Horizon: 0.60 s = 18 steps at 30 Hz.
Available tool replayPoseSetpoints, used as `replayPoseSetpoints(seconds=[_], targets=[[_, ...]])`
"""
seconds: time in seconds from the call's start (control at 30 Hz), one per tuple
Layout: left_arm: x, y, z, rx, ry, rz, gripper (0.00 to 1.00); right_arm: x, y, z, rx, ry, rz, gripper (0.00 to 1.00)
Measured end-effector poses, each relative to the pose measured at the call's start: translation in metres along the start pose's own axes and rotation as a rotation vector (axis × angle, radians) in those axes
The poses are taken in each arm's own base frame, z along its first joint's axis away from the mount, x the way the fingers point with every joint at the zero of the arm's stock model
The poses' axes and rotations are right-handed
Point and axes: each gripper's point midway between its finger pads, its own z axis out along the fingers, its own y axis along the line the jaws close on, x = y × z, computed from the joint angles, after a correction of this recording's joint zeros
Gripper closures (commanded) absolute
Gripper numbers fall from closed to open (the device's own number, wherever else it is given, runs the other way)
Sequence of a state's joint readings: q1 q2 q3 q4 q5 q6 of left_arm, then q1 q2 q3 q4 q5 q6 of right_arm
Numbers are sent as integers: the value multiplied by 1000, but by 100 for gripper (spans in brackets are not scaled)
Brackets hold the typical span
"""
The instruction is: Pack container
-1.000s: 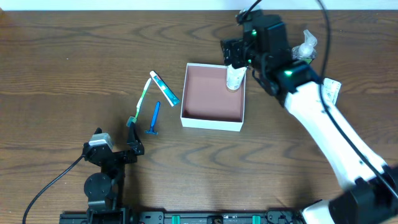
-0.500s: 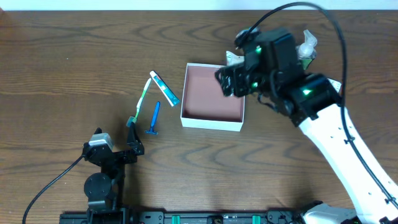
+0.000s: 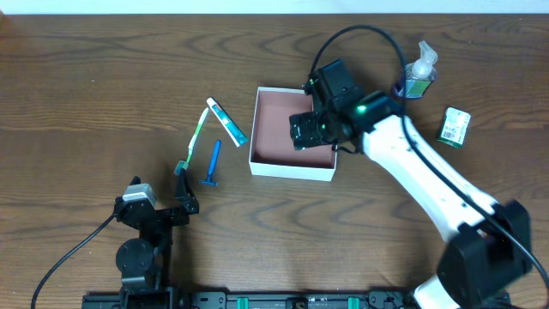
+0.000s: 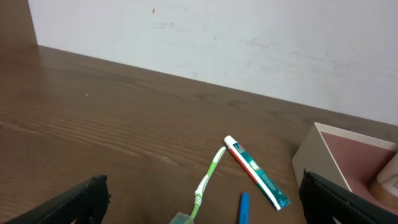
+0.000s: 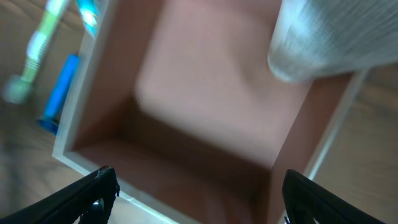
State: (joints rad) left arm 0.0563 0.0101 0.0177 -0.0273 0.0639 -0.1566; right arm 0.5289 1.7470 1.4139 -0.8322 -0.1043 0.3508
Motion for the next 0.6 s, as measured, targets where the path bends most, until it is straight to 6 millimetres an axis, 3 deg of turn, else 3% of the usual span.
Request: replayPoseSetpoints(seconds=[0.17,0.4,0.6], targets=[[0,0,0,0,0,0,2,14,-3,16,28,67,15,15],[0,0,0,0,0,0,2,26,-16,15,103,109,49,15],[0,0,0,0,0,0,2,26,-24,14,149,99,53,15]])
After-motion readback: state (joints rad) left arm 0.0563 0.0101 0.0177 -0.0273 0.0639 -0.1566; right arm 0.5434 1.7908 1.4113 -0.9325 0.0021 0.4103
